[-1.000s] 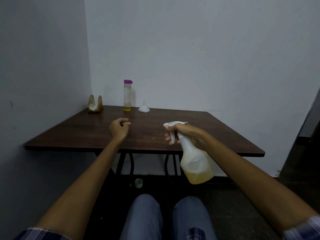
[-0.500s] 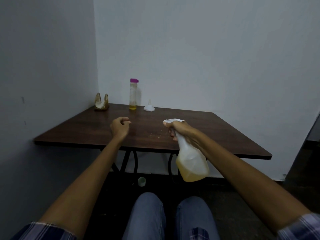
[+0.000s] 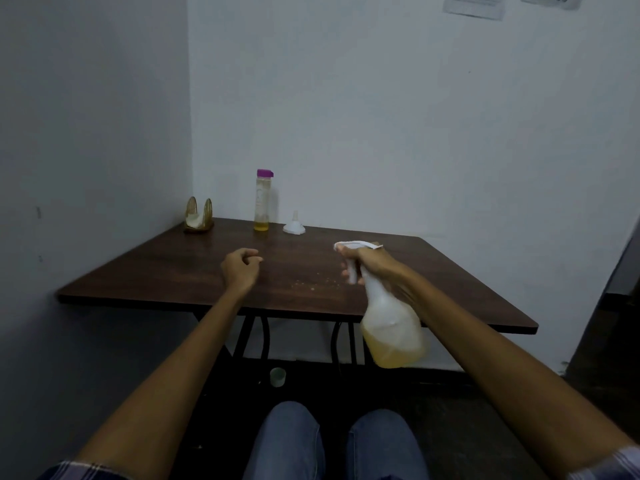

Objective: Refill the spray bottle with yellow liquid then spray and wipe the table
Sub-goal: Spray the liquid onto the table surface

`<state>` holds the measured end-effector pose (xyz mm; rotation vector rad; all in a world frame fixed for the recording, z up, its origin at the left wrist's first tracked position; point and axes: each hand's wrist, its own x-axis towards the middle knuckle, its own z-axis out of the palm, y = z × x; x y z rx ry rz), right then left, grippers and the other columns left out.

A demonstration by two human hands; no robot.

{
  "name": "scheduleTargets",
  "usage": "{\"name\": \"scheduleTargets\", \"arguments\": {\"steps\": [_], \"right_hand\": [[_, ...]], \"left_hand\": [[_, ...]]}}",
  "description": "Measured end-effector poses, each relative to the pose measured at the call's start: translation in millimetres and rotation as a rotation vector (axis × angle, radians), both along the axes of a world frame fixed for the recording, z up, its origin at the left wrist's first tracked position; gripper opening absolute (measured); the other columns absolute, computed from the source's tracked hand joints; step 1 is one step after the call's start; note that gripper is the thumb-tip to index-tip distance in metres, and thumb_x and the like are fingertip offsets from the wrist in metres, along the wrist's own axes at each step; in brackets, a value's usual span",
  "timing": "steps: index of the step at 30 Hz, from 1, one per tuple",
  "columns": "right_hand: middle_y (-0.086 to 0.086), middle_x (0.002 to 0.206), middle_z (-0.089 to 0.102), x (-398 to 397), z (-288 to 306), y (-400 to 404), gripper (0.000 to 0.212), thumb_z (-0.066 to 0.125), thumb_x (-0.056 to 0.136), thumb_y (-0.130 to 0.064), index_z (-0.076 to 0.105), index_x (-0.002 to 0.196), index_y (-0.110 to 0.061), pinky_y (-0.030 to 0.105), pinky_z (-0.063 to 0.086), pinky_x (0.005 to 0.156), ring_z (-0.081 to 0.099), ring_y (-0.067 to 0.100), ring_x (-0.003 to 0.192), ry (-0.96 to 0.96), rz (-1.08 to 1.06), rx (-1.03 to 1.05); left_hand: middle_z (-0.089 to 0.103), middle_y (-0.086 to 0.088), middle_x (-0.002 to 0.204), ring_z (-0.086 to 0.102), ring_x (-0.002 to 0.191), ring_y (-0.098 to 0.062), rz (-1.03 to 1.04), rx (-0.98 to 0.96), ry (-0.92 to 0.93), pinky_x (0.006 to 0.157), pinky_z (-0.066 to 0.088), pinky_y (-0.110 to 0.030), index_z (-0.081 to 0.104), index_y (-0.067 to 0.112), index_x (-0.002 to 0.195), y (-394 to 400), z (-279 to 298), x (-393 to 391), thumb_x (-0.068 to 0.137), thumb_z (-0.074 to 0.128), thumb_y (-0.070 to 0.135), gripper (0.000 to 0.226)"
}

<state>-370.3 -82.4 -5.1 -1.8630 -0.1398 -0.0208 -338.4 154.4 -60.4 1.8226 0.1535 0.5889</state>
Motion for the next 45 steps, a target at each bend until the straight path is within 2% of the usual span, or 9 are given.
{"name": "scheduleTargets", "arguments": {"steps": [3, 8, 14, 18, 25, 28, 31, 37, 45], "right_hand": [[0.0, 0.055, 0.049, 7, 2, -8, 0.008, 0.062, 0.088, -0.032, 0.065, 0.088, -0.025, 0.024, 0.035, 0.047, 0.045, 0.014, 0.052, -0.009, -0.056, -0.007], [0.007, 0.084, 0.069, 4, 14, -22, 0.031, 0.053, 0.092, -0.047, 0.063, 0.101, -0.019, 0.022, 0.051, 0.05, 0.072, 0.017, 0.069, 0.096, 0.137, -0.06], [0.005, 0.065, 0.046, 15, 13, -18, 0.034, 0.051, 0.093, -0.045, 0.059, 0.1, -0.012, 0.024, 0.037, 0.045, 0.045, 0.014, 0.053, 0.085, 0.076, 0.013], [0.004, 0.085, 0.07, 22, 34, -24, 0.042, 0.049, 0.091, -0.052, 0.063, 0.109, -0.017, 0.022, 0.051, 0.054, 0.07, 0.014, 0.071, 0.098, 0.171, -0.096], [0.005, 0.103, 0.073, 58, 49, -44, 0.047, 0.051, 0.084, -0.054, 0.066, 0.104, -0.014, 0.022, 0.049, 0.064, 0.07, 0.013, 0.09, -0.032, 0.187, -0.015], [0.006, 0.108, 0.072, 80, 29, -61, 0.041, 0.056, 0.083, -0.044, 0.066, 0.106, -0.011, 0.023, 0.051, 0.07, 0.07, 0.017, 0.095, -0.034, 0.177, 0.171], [0.011, 0.102, 0.073, 97, 19, -76, 0.034, 0.068, 0.073, -0.024, 0.067, 0.101, -0.005, 0.016, 0.048, 0.051, 0.072, 0.021, 0.087, -0.012, 0.178, 0.392], [0.012, 0.08, 0.073, 113, 24, -84, 0.014, 0.065, 0.078, 0.002, 0.067, 0.091, -0.003, 0.016, 0.046, 0.042, 0.072, 0.022, 0.071, -0.034, 0.266, 0.437], [0.009, 0.076, 0.071, 121, 22, -84, 0.026, 0.063, 0.081, 0.005, 0.063, 0.104, -0.008, 0.015, 0.043, 0.041, 0.07, 0.019, 0.067, -0.128, 0.238, 0.444]], "left_hand": [[0.067, -0.016, 0.11, 0.063, 0.101, -0.029, 0.017, 0.015, -0.013, 0.092, 0.051, -0.038, 0.065, 0.001, 0.112, 3, 1, 0, 0.09, 0.057, 0.006, 0.024], [0.068, -0.016, 0.11, 0.062, 0.102, -0.029, 0.025, 0.022, -0.014, 0.093, 0.05, -0.037, 0.065, 0.001, 0.112, 1, 2, 0, 0.09, 0.056, 0.006, 0.024], [0.068, -0.014, 0.11, 0.062, 0.102, -0.027, 0.025, 0.022, -0.023, 0.091, 0.049, -0.034, 0.065, 0.002, 0.112, -4, 3, 1, 0.09, 0.055, 0.005, 0.024], [0.068, -0.015, 0.109, 0.063, 0.1, -0.028, 0.027, 0.019, -0.022, 0.09, 0.05, -0.034, 0.064, 0.001, 0.113, 1, 6, 9, 0.09, 0.055, 0.004, 0.024], [0.067, -0.014, 0.109, 0.055, 0.084, -0.012, -0.02, 0.069, -0.074, 0.075, 0.04, -0.022, 0.065, 0.001, 0.112, -16, 22, 36, 0.089, 0.057, 0.004, 0.024], [0.067, -0.013, 0.108, 0.059, 0.093, -0.016, -0.078, 0.105, -0.116, 0.079, 0.043, -0.024, 0.065, 0.002, 0.11, -29, 27, 48, 0.089, 0.056, 0.004, 0.022], [0.069, -0.012, 0.102, 0.063, 0.096, -0.02, -0.229, 0.131, -0.185, 0.081, 0.05, -0.029, 0.066, 0.003, 0.107, -56, 42, 60, 0.091, 0.054, 0.007, 0.02], [0.069, -0.011, 0.1, 0.063, 0.091, -0.017, -0.619, 0.099, -0.285, 0.07, 0.052, -0.022, 0.067, 0.007, 0.108, -148, 95, 73, 0.092, 0.057, 0.018, 0.022], [0.065, -0.006, 0.071, 0.058, 0.065, -0.013, -0.475, 0.134, -0.394, 0.061, 0.048, -0.017, 0.071, 0.001, 0.093, -183, 103, 85, 0.081, 0.07, 0.009, 0.014]]}}
